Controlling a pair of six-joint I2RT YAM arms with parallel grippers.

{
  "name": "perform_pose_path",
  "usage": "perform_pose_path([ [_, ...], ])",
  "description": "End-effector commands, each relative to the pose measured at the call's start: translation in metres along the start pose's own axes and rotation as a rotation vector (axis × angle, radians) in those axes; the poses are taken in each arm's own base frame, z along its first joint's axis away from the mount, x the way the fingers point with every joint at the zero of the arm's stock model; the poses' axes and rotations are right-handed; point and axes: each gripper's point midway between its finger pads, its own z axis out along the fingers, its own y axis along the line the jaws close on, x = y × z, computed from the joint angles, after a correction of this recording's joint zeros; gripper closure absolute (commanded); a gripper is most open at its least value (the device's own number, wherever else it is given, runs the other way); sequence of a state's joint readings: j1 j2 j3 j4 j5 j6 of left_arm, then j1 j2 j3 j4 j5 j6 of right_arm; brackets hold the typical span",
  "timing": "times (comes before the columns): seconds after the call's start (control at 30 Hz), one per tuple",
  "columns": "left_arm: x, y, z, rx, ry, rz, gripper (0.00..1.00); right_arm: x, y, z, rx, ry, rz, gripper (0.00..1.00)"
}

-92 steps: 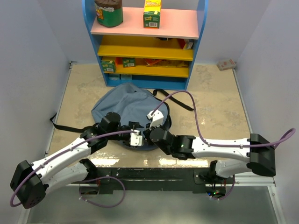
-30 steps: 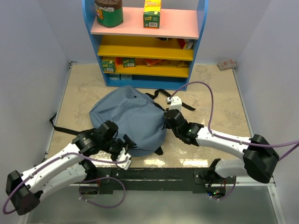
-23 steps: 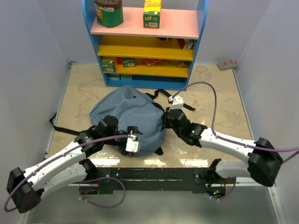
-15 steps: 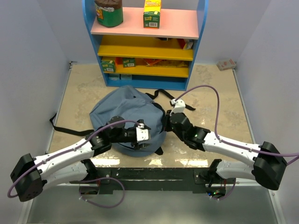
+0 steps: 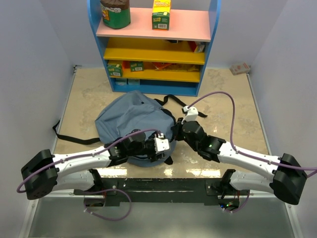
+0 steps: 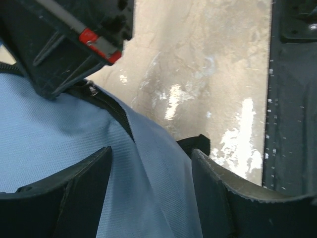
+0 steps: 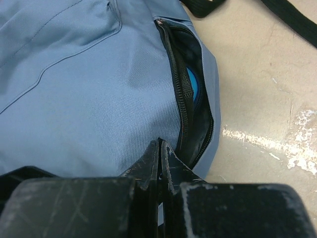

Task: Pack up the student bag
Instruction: Zip the student bag at the center of the board.

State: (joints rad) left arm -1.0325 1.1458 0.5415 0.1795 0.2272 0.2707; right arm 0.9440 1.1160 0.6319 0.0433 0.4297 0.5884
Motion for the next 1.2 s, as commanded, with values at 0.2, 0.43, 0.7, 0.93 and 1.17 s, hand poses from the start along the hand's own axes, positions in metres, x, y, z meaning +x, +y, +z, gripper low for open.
perform_pose_path([
  [0.2,-0.023,0.012,0.018,-0.101,-0.06,0.076,0.55,-0.006,0.014,-0.007,-0.063,-0.02,0.032,1.0],
  [0.43,-0.04,-0.024,0.017,0.079,-0.109,0.161,1.0,-0.009,0.002,-0.007,-0.005,-0.034,0.018,1.0],
  [0.7,-0.035,-0.089,-0.009,0.45,-0.121,0.298,1.0,-0.036,-0.021,-0.011,0.15,-0.099,-0.043,1.0],
  [0.93,-0.009,-0.129,-0.049,0.724,-0.076,0.497,1.0,-0.056,-0.028,-0.007,0.209,-0.121,-0.084,1.0],
  [1.17,0.007,-0.137,-0.065,0.801,-0.056,0.596,1.0,-0.065,-0.031,0.01,0.237,-0.126,-0.112,1.0],
])
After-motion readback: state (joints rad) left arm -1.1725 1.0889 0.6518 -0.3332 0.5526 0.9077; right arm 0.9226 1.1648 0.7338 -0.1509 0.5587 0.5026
